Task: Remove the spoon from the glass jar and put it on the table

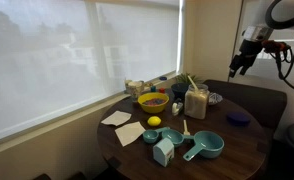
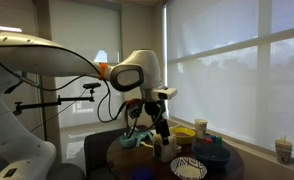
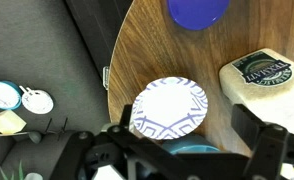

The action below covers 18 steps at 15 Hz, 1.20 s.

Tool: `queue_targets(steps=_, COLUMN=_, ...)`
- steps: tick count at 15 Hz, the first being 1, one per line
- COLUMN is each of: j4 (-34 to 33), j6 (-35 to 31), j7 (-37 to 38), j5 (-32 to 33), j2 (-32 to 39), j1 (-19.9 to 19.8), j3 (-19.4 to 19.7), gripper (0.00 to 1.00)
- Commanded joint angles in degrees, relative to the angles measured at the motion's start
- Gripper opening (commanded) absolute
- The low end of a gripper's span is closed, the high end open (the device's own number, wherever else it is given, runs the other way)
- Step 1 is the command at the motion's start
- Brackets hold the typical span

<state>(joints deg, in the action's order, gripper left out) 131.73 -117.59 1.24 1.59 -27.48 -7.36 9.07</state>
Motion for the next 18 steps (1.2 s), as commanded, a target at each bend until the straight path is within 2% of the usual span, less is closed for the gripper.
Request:
queue_targets(steps=1, j4=-0.1, j6=0.1, j7=-0.2, j5=-0.3, j2=0.1, j1=-0.5, j3=-0.4, gripper=1.00)
queue_targets(steps=9, j4=-0.1, j6=0.1, j7=-0.2, j5=-0.3, j2=0.1, j1=-0.5, j3=-0.4, gripper=1.00)
queue_targets(steps=12, j4=-1.2, j6=-0.6, j7=3.2, j5=0.5, j2=2.0, j1=0.0, j3=-3.2, gripper=1.00)
queue_targets(steps=14, j4=-2.6, j6=0.5, j7=5.6, j5=-1.2, j2=3.6, j1=0.7, j3=-4.4, gripper=1.00)
queue_targets(steps=18, j4=-5.8, j6=-2.6, j7=12.7, j5=0.1, j2=7.4, j1=0.7, j3=-7.6, gripper=1.00)
